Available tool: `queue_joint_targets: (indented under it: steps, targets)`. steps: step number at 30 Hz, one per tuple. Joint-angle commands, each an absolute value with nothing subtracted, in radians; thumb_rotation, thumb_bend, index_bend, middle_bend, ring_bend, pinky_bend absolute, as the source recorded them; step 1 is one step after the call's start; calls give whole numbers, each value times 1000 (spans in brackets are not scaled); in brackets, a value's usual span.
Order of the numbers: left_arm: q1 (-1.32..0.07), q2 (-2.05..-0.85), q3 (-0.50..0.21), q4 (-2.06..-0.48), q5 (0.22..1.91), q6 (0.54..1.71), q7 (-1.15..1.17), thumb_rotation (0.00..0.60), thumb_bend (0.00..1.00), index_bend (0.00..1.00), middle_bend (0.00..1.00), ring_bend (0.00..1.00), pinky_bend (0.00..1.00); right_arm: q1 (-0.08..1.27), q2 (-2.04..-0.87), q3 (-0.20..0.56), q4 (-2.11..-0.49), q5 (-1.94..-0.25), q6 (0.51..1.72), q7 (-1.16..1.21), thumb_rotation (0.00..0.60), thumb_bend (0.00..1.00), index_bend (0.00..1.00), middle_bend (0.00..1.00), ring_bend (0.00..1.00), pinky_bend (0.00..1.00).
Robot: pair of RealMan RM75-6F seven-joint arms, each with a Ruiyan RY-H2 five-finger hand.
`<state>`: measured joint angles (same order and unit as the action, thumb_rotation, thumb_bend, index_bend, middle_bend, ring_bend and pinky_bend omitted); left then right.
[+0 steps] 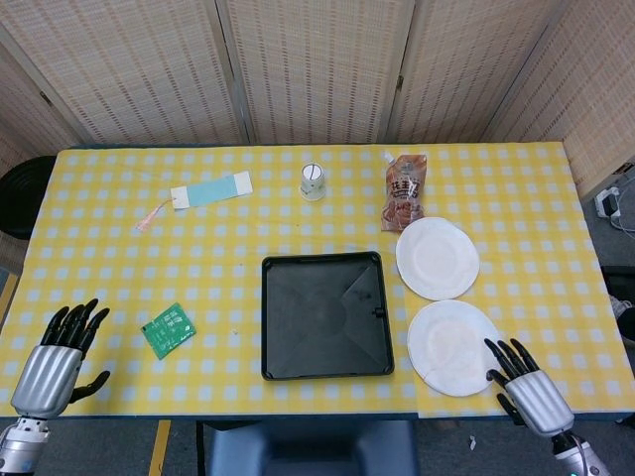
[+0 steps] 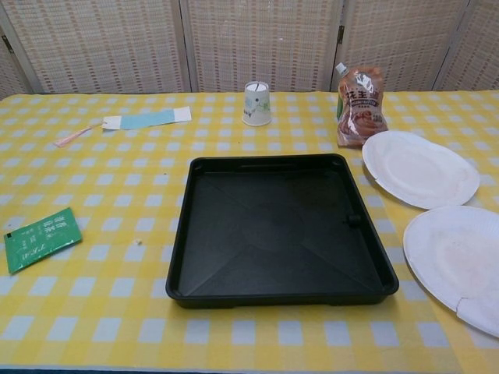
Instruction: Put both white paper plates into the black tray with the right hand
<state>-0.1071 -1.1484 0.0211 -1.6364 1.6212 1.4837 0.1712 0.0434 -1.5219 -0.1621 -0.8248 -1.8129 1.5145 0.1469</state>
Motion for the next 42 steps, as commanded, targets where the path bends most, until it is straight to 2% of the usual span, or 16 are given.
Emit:
queue_joint_targets:
  steps: [1,17,31,42]
  targets:
    - [-106,-1141,22,-1638,1624,1488,156,600,248,0,10,0,0,48,-1528,-164,-821,-1811,1509,149,600,426,435,0,0,0]
    - [-98,-1136,24,-1637,1634,1505,151,600,248,0,10,0,0,81,-1566,-169,-793,-1801,1477,160,600,425,437,0,0,0]
    - [-96,-1128,19,-1638,1626,1509,135,600,249,0,10,0,0,110,-1596,-164,-770,-1798,1482,191,600,425,598,54,39,0]
    - [-96,-1127,17,-1637,1623,1507,135,600,249,0,11,0,0,118,-1592,-164,-778,-1807,1528,185,600,425,665,91,41,0]
